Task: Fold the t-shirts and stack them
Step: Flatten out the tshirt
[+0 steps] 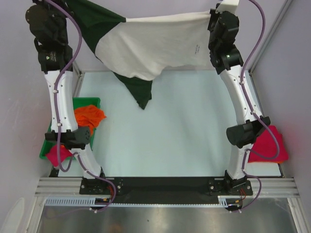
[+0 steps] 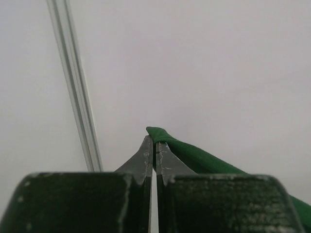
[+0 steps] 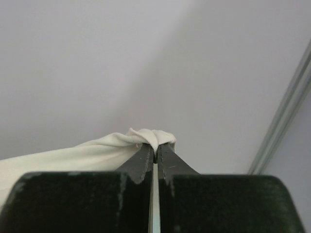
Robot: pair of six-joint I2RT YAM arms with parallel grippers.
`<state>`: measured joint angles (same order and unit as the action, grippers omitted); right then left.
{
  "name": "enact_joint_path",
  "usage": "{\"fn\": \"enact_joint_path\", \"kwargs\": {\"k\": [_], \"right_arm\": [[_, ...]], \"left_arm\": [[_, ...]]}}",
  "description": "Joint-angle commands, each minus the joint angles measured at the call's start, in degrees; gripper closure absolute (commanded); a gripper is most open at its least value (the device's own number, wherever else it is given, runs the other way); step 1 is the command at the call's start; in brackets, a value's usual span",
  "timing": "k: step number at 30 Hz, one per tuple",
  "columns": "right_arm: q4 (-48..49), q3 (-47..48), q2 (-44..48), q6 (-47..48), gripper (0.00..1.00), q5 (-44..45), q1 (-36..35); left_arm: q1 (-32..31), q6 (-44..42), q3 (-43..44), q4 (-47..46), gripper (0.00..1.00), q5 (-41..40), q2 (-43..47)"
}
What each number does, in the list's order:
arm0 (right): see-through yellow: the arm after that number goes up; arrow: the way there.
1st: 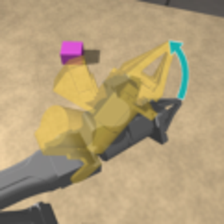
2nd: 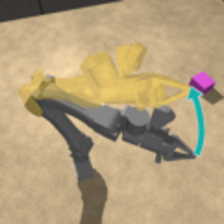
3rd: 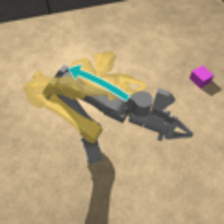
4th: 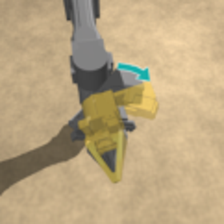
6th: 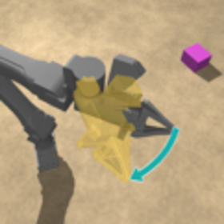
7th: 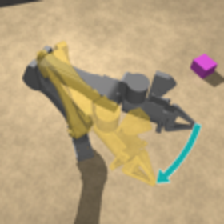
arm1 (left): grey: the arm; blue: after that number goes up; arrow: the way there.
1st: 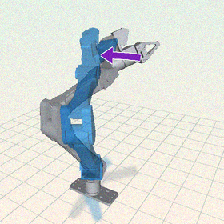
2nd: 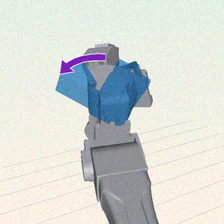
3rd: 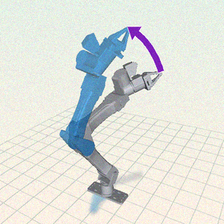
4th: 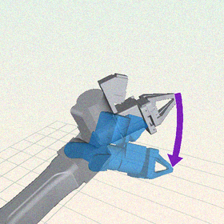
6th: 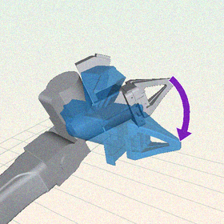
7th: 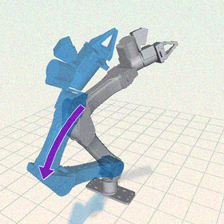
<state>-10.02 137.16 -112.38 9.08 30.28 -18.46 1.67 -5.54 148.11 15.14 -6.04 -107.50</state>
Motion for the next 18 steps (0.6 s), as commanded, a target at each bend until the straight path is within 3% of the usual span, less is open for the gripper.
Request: {"fn": "enact_joint_path", "kwargs": {"k": [1,6,9,13,18], "right_arm": [[5.54,-0.05,4.27,2.08,1.0,1.09,0.61],[4.22,-4.7,3.92,-1.25,1.0,0.83,3.07],[5.36,-12.86,4.53,-1.52,1.0,2.23,3.08],[6.68,-25.96,8.39,-3.45,1.0,3.38,2.2],[7.82,-46.08,17.18,-7.23,1.0,5.39,0.53]], "left_arm": [[0.52,-0.87,2.01,-9.78,1.0,-3.89,4.06],[0.61,-0.88,-4.83,-9.16,1.0,-4.24,3.71],[0.96,0.7,-13.35,-6.62,1.0,-4.68,4.23],[0.7,0.37,-34.92,-5.38,1.0,-0.74,10.54],[0.53,-3.42,-51.67,-5.64,1.0,1.64,24.69]]}}
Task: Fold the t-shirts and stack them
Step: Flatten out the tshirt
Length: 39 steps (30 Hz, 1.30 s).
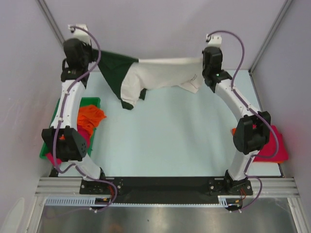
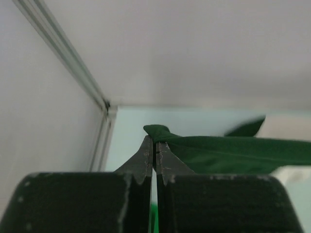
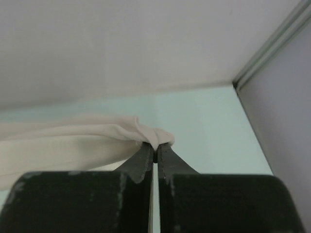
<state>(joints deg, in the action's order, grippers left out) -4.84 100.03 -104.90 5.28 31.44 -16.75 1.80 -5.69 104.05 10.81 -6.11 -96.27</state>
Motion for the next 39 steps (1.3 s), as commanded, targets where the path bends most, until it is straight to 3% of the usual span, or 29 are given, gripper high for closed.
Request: {"fn": "enact_joint_path", "kwargs": {"k": [1,8,16,24,39], "right_arm": [[2.64,-10.71,12.33,-3.69,1.0,4.94,-1.96],[-1.56,-17.67,20.52,-6.41,1.0,6.97,-5.92],[-8.15,-19.87,23.51,-7.73,1.0,8.02,-10.75],[-14.05,-24.0,26.32,-12.74,1.0,8.81,-15.58],[-36.27,-33.75,40.65,-30.23,1.0,12.94,-24.9]], "left_arm": [[0.39,-4.66,-10.85,-1.32,1.0,2.15,15.39],[0.39,-3.53,-11.06,9.57,1.0,5.58,27.0],[0.31,-6.78,-18.7,23.89,1.0,10.5,38.59],[0.39,-9.95,-28.89,33.21,1.0,11.12,44.23],[0.31,-14.69,-31.18,51.05,1.0,14.72,50.03]]}}
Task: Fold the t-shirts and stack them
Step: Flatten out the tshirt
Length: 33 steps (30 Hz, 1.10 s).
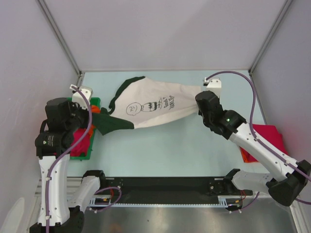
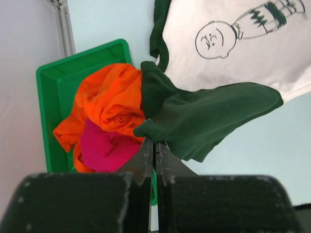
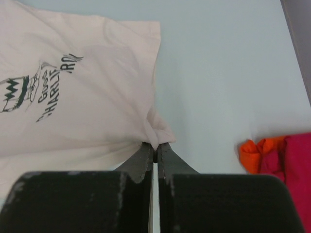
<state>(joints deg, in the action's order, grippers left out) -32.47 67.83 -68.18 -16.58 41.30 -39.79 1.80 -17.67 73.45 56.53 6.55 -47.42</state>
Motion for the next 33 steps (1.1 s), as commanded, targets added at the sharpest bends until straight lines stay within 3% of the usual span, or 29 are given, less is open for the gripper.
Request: {"fn": "enact_joint_path", "kwargs": {"k": [1,20,33], "right_arm": [[-9.88,-2.43,4.72,-9.69,1.0,3.61,-2.39],[-45.03,-2.88,8.85,-43.61,1.0,8.62,-23.04],[-52.44,-2.18,7.9,-45.48,1.0,3.97,-23.84]], "left_arm": [[0.31,-3.07,-0.85,6.12,1.0,2.5,1.54],[0.04,-7.72,0.64,21.68,1.0,1.01,4.0],[0.13,-9.05,-5.16,23.89,1.0,1.54,4.35]]}}
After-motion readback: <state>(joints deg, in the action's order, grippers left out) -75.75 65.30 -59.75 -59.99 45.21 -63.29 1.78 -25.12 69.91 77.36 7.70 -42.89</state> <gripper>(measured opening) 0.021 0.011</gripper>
